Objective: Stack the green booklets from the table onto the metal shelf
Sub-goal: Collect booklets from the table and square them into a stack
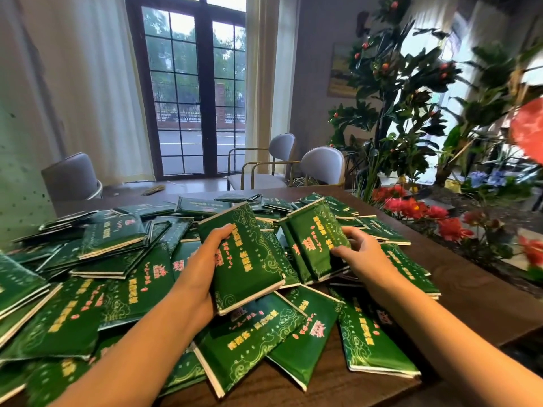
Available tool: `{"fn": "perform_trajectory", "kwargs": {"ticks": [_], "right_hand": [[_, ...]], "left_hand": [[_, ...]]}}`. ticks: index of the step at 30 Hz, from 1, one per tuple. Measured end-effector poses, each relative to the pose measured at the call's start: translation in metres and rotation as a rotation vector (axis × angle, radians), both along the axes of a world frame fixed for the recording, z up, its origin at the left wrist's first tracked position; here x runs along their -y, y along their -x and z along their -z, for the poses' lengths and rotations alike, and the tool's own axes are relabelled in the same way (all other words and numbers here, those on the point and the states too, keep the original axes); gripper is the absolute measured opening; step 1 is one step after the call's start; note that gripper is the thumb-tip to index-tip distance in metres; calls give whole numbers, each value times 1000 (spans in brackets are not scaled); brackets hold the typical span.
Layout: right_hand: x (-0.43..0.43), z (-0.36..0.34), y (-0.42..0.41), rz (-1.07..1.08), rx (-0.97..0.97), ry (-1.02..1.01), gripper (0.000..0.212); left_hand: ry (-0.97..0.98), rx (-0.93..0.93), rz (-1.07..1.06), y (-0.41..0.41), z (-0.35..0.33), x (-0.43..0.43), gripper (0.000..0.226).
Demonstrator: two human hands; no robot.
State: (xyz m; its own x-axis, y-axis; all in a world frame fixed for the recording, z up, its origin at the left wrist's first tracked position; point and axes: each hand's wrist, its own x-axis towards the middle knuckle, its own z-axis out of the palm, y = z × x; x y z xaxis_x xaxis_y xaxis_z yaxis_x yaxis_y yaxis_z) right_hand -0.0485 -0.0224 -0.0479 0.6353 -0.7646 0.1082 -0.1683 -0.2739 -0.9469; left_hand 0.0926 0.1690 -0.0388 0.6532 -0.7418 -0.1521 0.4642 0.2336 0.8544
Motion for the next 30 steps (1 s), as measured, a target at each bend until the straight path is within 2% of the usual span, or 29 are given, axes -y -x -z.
{"fn": "perform_trajectory", "kwargs": {"ticks": [3,5,9,13,15,17,20,21,24,30], "right_hand": [[2,-4,-4,114,189,-88,24],[2,-10,-5,148,294,-222,37],[-6,-17,-6,37,371,-390,48],[-26,-25,-9,-92,394,-471,42],[-38,-30,-10,-130,390,-493,25],[-50,-32,-12,-189,365,-480,11],[-60,-22,-20,-197,264,-332,33],[-64,-20,-21,-191,250,-285,35],[-73,-17,-24,-229,248,-212,20],[-94,-13,-29,-314,233,-139,26]], "left_hand": [[9,-19,-7,0,0,1,25],[13,-24,-12,-1,1,1,24],[32,-41,-22,-2,2,2,24],[61,-44,-2,0,0,3,26],[70,-46,6,0,0,3,27],[72,-43,17,1,0,3,31],[58,-27,41,2,-1,2,44],[49,-24,42,2,0,2,49],[15,-10,9,0,3,5,76],[7,34,-81,-4,7,9,117]]}}
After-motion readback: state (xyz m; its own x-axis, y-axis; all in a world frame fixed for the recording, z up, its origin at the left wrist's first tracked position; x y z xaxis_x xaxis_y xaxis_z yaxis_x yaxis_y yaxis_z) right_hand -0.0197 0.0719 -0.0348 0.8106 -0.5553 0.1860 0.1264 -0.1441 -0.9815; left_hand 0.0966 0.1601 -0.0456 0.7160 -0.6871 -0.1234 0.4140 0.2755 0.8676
